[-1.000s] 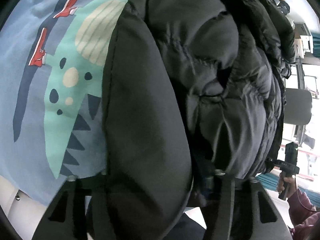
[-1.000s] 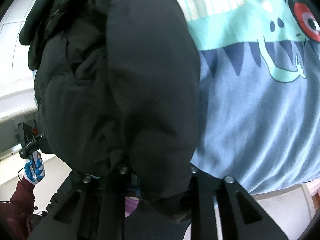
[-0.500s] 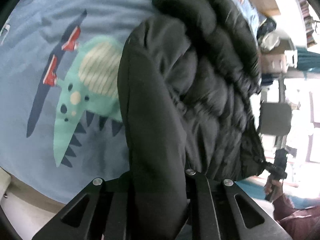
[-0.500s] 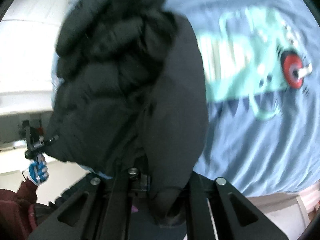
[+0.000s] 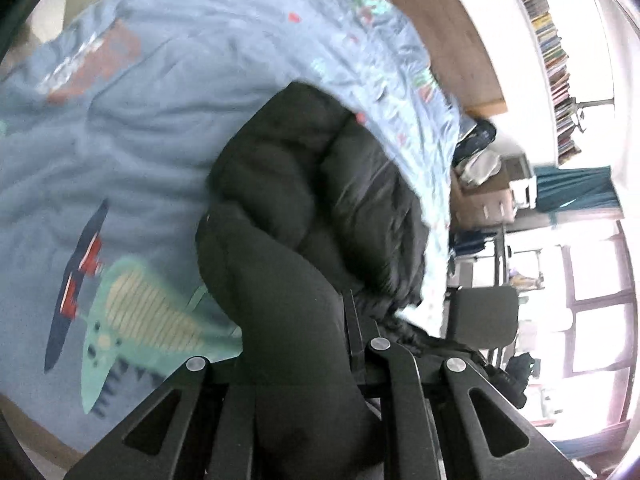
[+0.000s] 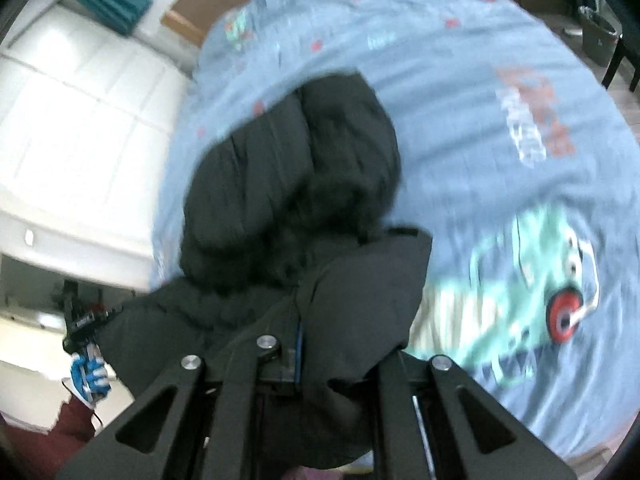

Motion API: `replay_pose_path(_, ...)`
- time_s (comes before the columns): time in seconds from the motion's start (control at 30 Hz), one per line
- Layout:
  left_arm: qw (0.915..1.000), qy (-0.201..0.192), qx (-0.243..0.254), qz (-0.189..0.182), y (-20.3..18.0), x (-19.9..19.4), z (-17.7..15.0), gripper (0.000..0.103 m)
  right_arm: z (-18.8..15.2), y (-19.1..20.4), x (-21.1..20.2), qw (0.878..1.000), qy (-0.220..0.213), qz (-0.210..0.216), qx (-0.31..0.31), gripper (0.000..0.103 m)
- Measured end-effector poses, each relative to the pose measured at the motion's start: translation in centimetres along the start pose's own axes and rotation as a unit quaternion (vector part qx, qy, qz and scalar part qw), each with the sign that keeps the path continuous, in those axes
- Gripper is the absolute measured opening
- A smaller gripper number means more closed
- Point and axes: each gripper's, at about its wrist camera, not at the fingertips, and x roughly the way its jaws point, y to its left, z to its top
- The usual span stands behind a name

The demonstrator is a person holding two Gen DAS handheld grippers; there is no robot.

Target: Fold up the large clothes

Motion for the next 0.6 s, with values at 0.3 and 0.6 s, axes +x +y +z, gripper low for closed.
replay_pose_path(0.3,0.9992,-0.033,-0.02,0.009,-1.9,2.5,9.2,0.013,9.6,1.2,0.3,0.995,-0.072,0.016,0.065,0.009)
replay_pose_path(0.6,0.9966,-0.041,-0.054,0.048,-1.9,8.6,17.8,0.014,17.6,-2.2,6.1,0.967,-0.089,-0.023,0.237,0.009)
